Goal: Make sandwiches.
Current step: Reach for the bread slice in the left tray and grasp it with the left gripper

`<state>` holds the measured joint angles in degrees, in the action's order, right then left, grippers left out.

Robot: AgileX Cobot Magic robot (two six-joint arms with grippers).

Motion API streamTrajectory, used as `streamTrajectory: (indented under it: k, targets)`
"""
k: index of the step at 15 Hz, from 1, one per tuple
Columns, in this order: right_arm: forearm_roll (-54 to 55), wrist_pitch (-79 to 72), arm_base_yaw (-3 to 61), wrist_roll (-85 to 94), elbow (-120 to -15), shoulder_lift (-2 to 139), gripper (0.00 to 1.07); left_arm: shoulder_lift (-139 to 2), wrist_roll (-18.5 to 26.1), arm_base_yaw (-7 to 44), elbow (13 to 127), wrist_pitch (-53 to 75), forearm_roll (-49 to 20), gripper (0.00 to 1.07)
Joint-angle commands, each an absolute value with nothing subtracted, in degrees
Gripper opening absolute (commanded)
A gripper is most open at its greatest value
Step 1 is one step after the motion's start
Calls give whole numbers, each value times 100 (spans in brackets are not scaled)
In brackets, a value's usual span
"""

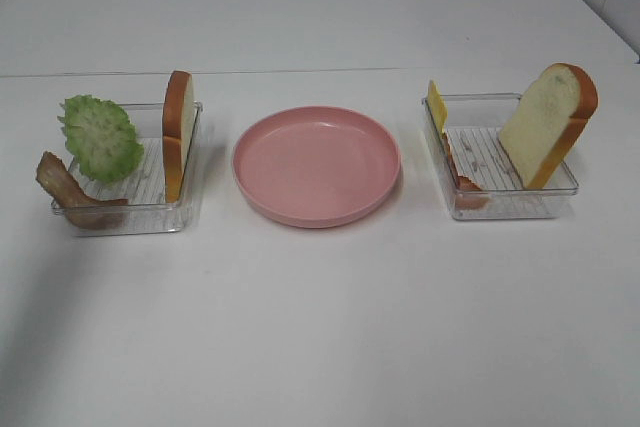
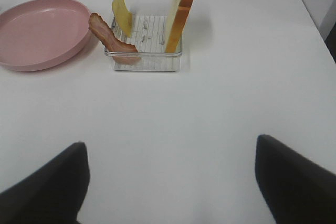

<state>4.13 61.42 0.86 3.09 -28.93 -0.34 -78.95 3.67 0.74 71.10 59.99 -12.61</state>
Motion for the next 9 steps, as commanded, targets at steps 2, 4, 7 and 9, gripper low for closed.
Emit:
streamTrajectory:
  k: [2,4,7,9]
  targets:
    - [407,6073,57,355,-2888,-115,81,-9528,0,636,8634,6646,-1175,90]
    - [407,6073,57,355,-2888,-115,81,-9998,-304,974,9127,6835,-791,90]
    - [407,6073,57,355,-2888,-115,81,-10875,-1112,1570,10141,7357,0,89]
    - [407,6073,57,355,-2888,-115,81,-11505,-1358,1925,10772,7368,246,88]
